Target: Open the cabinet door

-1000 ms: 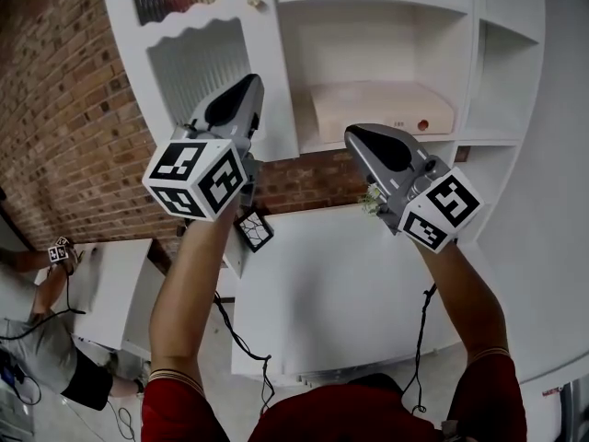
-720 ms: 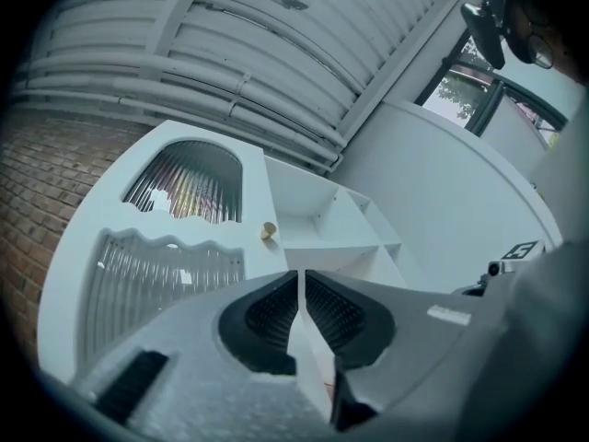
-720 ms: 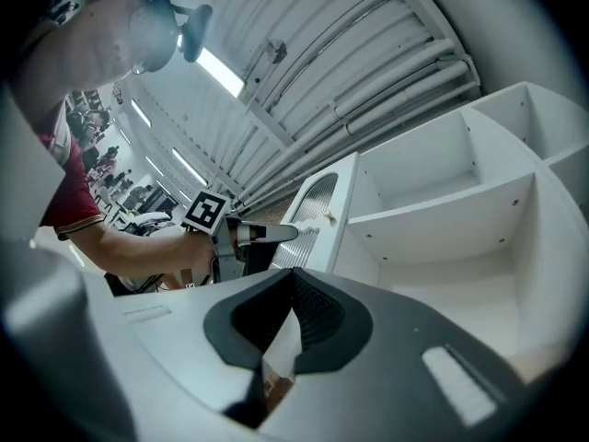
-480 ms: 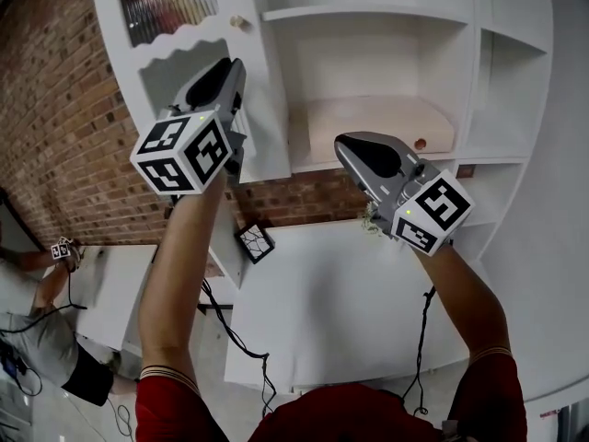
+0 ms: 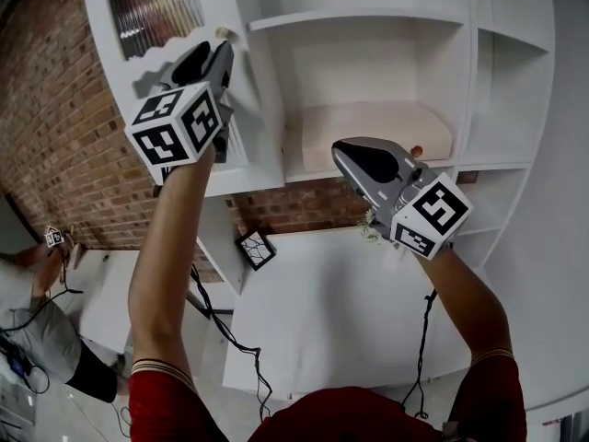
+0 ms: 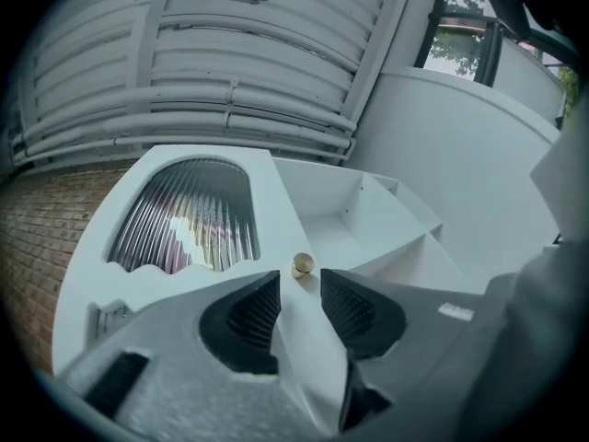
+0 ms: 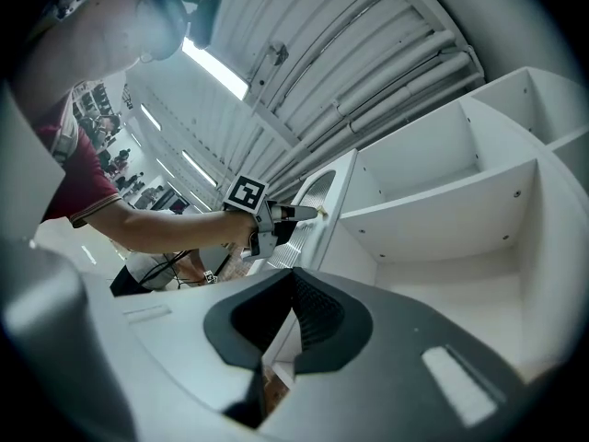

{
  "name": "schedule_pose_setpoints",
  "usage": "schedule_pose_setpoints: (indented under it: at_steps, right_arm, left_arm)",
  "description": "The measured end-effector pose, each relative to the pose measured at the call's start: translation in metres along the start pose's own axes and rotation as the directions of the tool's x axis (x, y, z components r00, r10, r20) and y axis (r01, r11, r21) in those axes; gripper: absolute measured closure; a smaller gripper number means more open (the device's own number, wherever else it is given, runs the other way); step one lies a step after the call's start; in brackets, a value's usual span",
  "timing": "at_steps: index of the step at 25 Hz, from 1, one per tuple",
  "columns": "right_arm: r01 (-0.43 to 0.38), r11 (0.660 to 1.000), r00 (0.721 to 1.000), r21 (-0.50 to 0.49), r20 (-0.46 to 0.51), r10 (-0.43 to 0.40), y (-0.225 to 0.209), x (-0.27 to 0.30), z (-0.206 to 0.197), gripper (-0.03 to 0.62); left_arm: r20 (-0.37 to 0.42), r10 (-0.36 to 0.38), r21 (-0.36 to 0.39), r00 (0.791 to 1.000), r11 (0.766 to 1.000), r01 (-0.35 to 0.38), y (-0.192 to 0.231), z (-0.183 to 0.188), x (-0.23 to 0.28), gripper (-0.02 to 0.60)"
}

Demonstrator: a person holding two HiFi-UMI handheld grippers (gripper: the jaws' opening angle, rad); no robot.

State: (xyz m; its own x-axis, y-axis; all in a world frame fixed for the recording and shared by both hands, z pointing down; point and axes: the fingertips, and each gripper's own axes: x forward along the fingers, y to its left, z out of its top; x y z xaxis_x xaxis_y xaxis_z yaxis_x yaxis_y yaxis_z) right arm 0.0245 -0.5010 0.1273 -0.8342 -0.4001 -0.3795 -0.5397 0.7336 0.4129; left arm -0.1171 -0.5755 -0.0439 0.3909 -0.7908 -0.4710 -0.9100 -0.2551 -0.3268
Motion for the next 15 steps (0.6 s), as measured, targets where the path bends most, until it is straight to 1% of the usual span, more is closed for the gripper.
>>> schedule_pose_setpoints:
  at_steps: [5, 10, 15]
  right_arm:
    - [0.014, 1.000, 1.000, -0.002, -0.013, -0.014, -0.012, -0.008, -0.004, 0.582]
    - [0.025, 1.000, 0.999, -0.002, -0.030, -0.025, -0.020, -0.016, -0.011, 0.582]
    - [0.029, 1.000, 0.999, -0.006, -0.030, -0.029, -0.021, -0.021, -0.010, 0.582]
  left_arm:
    - [-0.012, 0.012, 0.046, 1.000, 0.999, -0.011, 0.001, 0.001, 0.016, 0.445]
    - [-0.001, 0.021, 0.084, 1.000, 0.996, -0.020, -0.004, 0.009, 0.026, 0.444]
    - [-0.008, 0.054, 0.143, 0.998, 0.988, -0.052, -0.008, 0.012, 0.032, 0.453]
